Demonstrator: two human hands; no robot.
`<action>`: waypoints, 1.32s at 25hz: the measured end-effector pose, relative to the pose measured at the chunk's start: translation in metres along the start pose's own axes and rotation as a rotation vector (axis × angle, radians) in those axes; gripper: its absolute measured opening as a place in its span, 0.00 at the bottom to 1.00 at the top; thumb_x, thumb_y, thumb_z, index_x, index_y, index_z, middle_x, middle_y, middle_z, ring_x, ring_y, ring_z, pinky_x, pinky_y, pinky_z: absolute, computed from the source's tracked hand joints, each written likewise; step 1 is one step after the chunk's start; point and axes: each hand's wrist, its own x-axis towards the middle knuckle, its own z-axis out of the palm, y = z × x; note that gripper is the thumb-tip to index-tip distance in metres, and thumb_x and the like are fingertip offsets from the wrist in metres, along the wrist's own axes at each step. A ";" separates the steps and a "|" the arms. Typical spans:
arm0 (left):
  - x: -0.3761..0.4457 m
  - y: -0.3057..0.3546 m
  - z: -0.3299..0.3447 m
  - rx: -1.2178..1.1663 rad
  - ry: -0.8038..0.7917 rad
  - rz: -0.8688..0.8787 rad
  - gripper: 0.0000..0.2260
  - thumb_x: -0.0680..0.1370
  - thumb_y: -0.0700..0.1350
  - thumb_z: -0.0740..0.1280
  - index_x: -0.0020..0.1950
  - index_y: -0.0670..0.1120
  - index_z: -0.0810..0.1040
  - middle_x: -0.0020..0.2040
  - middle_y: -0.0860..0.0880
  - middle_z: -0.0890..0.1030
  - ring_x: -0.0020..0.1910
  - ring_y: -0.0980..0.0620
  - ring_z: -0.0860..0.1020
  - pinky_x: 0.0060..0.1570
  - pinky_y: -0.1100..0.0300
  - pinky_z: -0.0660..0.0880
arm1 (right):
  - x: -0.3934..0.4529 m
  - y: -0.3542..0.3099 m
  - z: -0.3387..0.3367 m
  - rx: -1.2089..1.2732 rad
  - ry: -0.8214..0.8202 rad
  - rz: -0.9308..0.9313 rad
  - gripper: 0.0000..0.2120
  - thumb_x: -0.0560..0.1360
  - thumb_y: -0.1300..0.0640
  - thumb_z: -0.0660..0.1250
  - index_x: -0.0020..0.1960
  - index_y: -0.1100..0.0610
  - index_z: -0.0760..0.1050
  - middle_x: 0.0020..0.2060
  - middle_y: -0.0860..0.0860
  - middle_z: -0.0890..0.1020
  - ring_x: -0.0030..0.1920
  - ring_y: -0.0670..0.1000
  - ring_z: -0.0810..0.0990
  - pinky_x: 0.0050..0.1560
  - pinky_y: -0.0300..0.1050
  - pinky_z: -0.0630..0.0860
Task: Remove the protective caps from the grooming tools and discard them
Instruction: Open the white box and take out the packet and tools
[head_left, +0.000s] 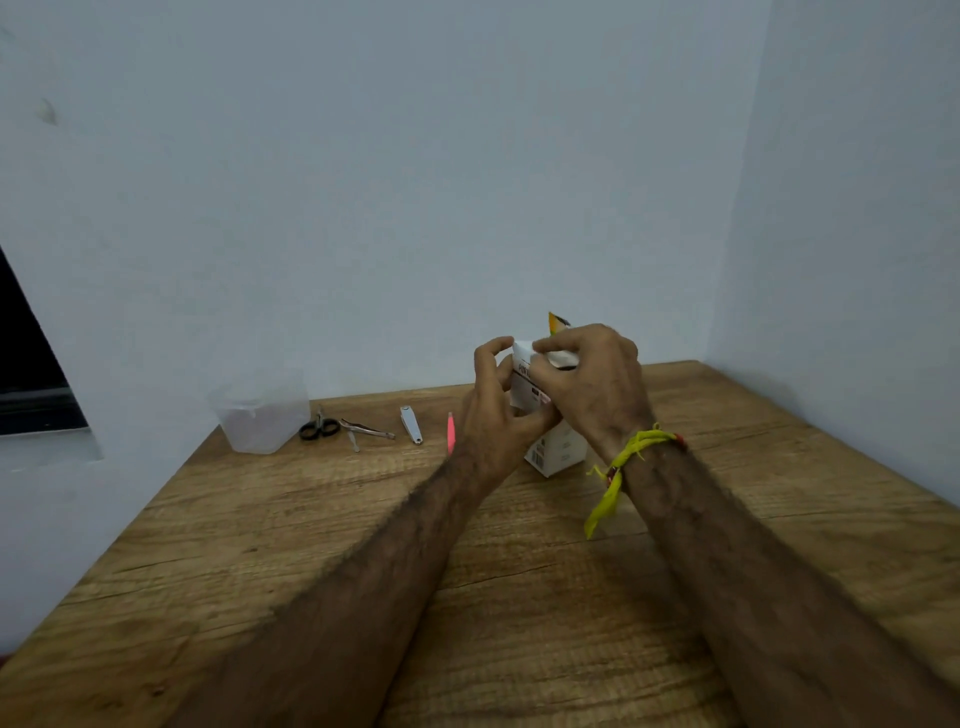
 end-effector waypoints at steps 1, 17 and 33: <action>0.001 -0.001 0.002 -0.010 0.004 0.008 0.34 0.69 0.55 0.74 0.69 0.52 0.61 0.61 0.54 0.83 0.54 0.51 0.84 0.48 0.41 0.81 | 0.001 0.000 0.002 -0.023 -0.003 0.009 0.13 0.73 0.46 0.71 0.53 0.51 0.86 0.51 0.52 0.85 0.53 0.51 0.82 0.51 0.48 0.80; 0.003 -0.009 0.003 -0.122 -0.057 -0.055 0.45 0.73 0.42 0.76 0.79 0.49 0.48 0.71 0.47 0.75 0.68 0.55 0.75 0.57 0.62 0.78 | 0.005 0.014 -0.003 -0.249 -0.130 0.187 0.33 0.64 0.38 0.78 0.57 0.62 0.78 0.53 0.58 0.78 0.55 0.58 0.78 0.44 0.46 0.73; -0.014 -0.024 -0.044 0.746 -0.076 -0.015 0.32 0.78 0.58 0.68 0.78 0.52 0.60 0.80 0.45 0.61 0.80 0.48 0.56 0.75 0.39 0.59 | 0.027 0.071 -0.005 -0.338 0.103 0.286 0.43 0.69 0.33 0.72 0.69 0.64 0.69 0.63 0.58 0.73 0.64 0.60 0.73 0.63 0.53 0.72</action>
